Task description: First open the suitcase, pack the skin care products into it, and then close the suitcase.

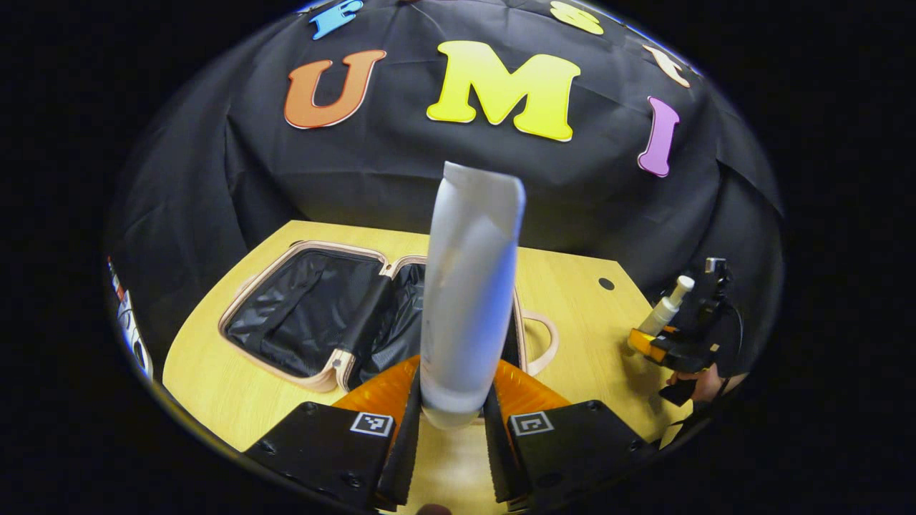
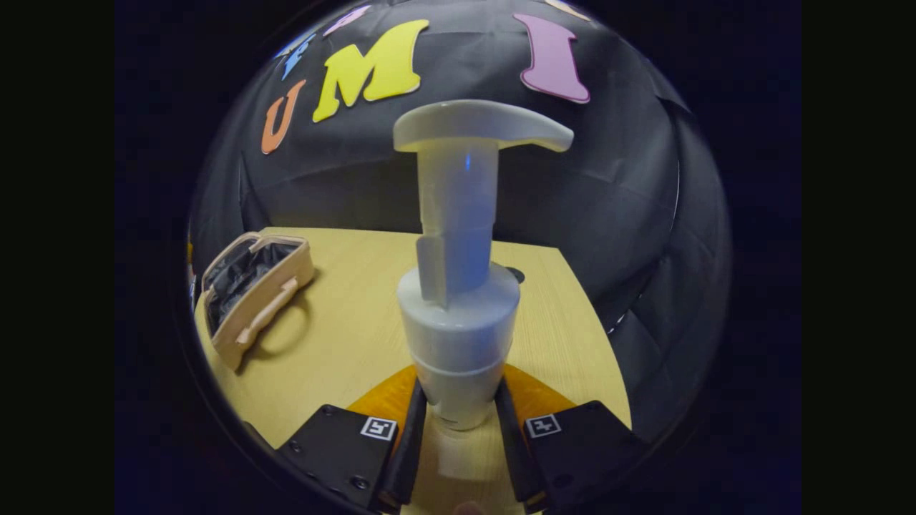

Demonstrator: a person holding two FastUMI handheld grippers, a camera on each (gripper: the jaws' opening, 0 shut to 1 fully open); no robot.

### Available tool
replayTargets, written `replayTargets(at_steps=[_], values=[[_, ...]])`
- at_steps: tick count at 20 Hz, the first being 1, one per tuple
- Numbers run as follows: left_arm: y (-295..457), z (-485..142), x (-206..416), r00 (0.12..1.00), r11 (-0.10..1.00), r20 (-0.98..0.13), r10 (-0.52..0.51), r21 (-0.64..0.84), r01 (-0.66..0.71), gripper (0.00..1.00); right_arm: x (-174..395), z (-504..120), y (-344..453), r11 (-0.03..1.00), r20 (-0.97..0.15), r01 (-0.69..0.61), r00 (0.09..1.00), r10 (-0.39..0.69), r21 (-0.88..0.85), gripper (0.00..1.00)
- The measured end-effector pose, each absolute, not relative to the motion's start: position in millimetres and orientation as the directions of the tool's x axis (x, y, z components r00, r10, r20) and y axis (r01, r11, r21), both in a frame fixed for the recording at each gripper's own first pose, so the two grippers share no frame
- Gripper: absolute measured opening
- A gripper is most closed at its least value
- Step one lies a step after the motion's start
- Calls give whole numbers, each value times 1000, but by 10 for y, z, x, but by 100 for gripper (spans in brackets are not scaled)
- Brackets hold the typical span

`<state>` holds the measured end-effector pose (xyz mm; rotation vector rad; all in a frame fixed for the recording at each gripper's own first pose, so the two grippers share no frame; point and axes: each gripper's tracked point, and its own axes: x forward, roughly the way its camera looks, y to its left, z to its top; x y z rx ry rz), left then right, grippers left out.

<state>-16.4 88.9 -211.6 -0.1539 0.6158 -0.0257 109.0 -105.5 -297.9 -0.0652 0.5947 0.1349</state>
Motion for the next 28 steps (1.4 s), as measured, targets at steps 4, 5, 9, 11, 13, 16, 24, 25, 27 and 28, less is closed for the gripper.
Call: replayTargets(at_steps=[4,5,9,11,13,16,24,25,27,28], values=[[1002,-2441,139,764,963,-602,-234,-252,96,45,730,-2202,-636,975,-535,-220,823,191,9,48],[1009,-2536,229,743,949,-607,-281,-289,123,46,632,-2033,-475,968,-534,-251,815,224,23,48],[1061,-2890,485,660,907,-636,-400,-377,187,44,243,-1632,128,934,-566,-298,743,358,199,48],[1104,-3123,528,597,905,-687,-413,-384,184,44,91,-1471,395,917,-568,-283,721,396,281,48],[1129,-3307,544,531,906,-739,-416,-389,168,44,-47,-1330,562,908,-566,-277,713,413,314,48],[1145,-3520,502,421,913,-814,-400,-394,105,43,-187,-1229,733,903,-569,-291,703,426,316,48],[1215,-3779,372,190,957,-937,-291,-285,62,43,-326,-1210,969,889,-579,-336,675,457,310,48],[1219,-3802,369,179,959,-942,-282,-276,61,43,-330,-1220,976,889,-583,-343,672,457,303,48],[1211,-3816,378,171,961,-946,-275,-267,65,43,-330,-1240,978,891,-591,-351,667,454,289,48],[1215,-3799,364,167,961,-946,-276,-268,68,44,-323,-1271,964,895,-600,-348,665,445,278,48]])
